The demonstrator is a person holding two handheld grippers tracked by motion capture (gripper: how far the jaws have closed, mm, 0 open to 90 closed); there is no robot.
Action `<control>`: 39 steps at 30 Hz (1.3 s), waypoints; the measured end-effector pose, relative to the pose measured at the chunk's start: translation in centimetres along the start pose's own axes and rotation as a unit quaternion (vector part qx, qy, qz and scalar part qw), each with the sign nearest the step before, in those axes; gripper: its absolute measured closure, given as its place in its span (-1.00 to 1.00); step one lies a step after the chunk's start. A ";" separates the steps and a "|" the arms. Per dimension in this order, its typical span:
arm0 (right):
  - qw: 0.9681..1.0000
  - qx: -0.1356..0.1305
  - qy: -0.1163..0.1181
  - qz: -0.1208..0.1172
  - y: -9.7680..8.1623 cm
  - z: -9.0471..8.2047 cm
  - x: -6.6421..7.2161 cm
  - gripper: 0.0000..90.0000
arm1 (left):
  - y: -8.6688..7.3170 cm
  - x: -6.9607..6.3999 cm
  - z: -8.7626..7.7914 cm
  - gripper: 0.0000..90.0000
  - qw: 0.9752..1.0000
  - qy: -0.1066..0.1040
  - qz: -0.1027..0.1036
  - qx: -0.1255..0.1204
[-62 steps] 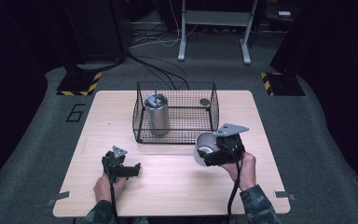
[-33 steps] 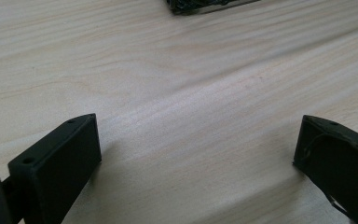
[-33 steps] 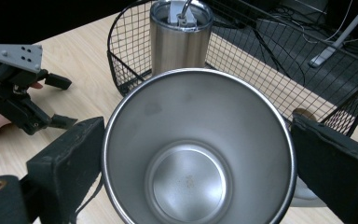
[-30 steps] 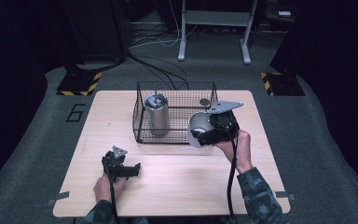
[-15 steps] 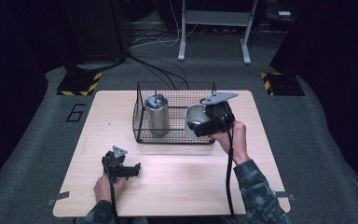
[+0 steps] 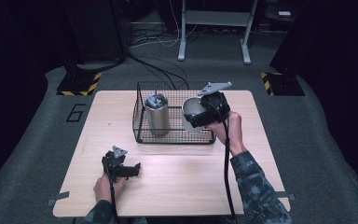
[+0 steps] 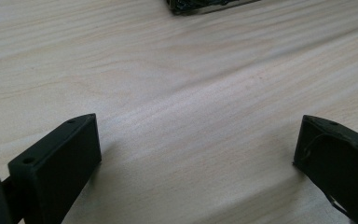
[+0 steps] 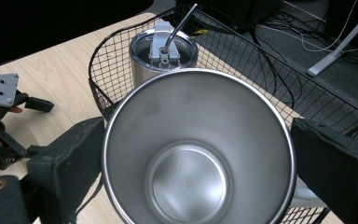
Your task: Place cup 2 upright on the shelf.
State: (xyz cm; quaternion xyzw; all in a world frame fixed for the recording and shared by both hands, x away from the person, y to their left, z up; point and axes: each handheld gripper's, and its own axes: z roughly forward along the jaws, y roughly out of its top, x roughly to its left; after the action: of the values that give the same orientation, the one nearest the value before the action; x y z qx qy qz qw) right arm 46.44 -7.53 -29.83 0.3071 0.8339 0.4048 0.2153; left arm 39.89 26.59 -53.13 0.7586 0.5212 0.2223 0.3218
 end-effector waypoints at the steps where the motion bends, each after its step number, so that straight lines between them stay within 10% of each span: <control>1: 1.000 0.001 0.000 -0.001 0.1 0.0 -0.1 -0.88 | 0.0 0.0 0.0 -0.99 1.000 0.000 0.000 0.000; 39: 0.999 0.036 -0.007 0.013 1.6 6.0 -2.5 -0.88 | 0.0 0.0 0.0 -0.99 1.000 0.000 0.004 0.003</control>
State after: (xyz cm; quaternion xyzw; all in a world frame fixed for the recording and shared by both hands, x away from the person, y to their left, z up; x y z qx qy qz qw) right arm 52.41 -5.20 -31.79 0.3287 0.8421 0.3754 0.2049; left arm 39.86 26.62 -53.10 0.7613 0.5191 0.2223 0.3186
